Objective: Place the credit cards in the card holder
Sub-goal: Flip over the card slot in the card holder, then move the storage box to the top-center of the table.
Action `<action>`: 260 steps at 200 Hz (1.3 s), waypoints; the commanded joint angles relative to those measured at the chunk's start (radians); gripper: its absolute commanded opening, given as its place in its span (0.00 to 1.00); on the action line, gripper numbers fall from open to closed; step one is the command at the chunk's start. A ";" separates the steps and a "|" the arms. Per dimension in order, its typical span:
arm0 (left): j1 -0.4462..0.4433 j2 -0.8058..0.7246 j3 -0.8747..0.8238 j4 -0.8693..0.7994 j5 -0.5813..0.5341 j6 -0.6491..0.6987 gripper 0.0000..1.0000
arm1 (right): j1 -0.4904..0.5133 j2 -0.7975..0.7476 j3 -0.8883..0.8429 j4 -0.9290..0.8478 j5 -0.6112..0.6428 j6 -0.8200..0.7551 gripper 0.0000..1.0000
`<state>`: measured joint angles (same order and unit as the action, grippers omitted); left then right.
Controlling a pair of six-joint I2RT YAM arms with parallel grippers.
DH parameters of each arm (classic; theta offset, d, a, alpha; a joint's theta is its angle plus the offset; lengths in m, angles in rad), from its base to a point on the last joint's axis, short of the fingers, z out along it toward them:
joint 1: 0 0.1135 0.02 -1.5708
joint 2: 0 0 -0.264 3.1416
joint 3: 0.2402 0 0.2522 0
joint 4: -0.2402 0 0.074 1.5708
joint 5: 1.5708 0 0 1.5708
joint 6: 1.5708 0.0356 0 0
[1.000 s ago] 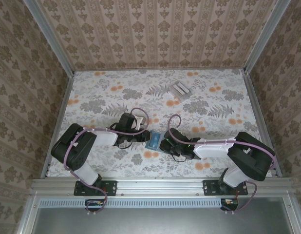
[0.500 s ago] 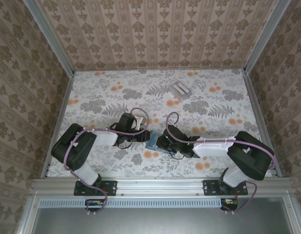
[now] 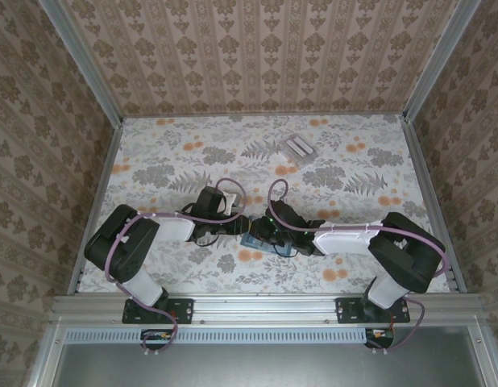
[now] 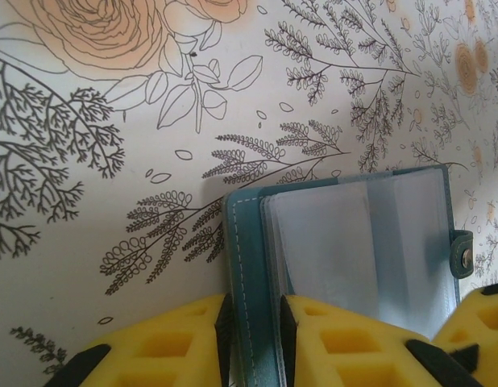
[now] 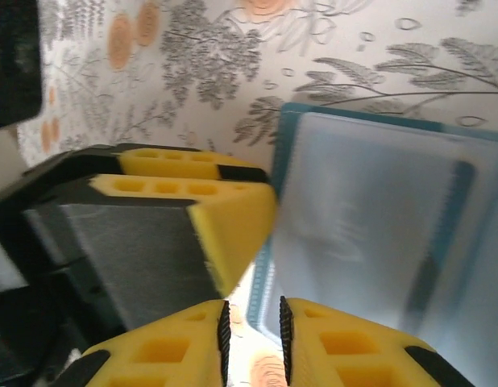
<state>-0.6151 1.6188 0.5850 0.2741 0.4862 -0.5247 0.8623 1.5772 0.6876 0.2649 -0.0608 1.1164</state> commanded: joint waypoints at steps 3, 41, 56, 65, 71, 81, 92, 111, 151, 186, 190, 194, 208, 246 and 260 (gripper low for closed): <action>0.014 -0.032 -0.020 -0.046 -0.022 -0.016 0.27 | 0.002 -0.067 0.019 0.013 -0.034 -0.060 0.32; 0.011 -0.070 -0.013 -0.064 -0.024 0.028 0.32 | -0.007 -0.169 0.038 -0.115 -0.019 -0.164 0.38; 0.004 -0.096 -0.009 -0.084 -0.044 0.047 0.33 | -0.024 -0.230 0.027 -0.159 0.019 -0.200 0.38; 0.000 -0.107 -0.013 -0.085 -0.055 0.058 0.33 | -0.041 -0.256 0.034 -0.205 0.043 -0.218 0.38; -0.003 -0.112 -0.013 -0.090 -0.063 0.065 0.33 | -0.054 -0.270 0.041 -0.242 0.059 -0.227 0.38; -0.005 -0.114 -0.009 -0.101 -0.075 0.074 0.34 | -0.082 -0.290 0.059 -0.295 0.078 -0.259 0.39; -0.006 -0.107 0.000 -0.117 -0.079 0.077 0.34 | -0.121 -0.300 0.086 -0.354 0.095 -0.305 0.42; -0.006 -0.091 0.015 -0.152 -0.107 0.064 0.38 | -0.197 -0.274 0.152 -0.386 0.115 -0.440 0.59; -0.011 -0.080 0.014 -0.123 -0.079 0.027 0.45 | -0.368 -0.048 0.463 -0.531 0.092 -0.727 0.73; -0.030 -0.088 0.106 -0.291 -0.072 0.109 0.47 | -0.447 0.112 0.677 -0.636 0.094 -0.907 0.74; -0.035 -0.096 0.104 -0.296 -0.082 0.111 0.47 | -0.454 0.128 0.701 -0.649 0.101 -0.927 0.74; -0.041 -0.103 0.101 -0.302 -0.088 0.112 0.47 | -0.461 0.145 0.723 -0.662 0.108 -0.946 0.74; -0.056 -0.121 0.089 -0.310 -0.112 0.105 0.47 | -0.491 0.202 0.790 -0.700 0.107 -0.991 0.73; -0.067 -0.144 0.033 -0.273 -0.163 0.078 0.47 | -0.547 0.330 0.919 -0.759 -0.006 -1.050 0.64; -0.067 -0.154 0.039 -0.297 -0.204 0.099 0.47 | -0.540 0.361 0.950 -0.784 -0.050 -1.068 0.60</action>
<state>-0.6804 1.4963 0.6334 0.0189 0.3527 -0.4492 0.3153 1.8877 1.5692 -0.4198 -0.0185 0.1333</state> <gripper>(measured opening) 0.470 0.627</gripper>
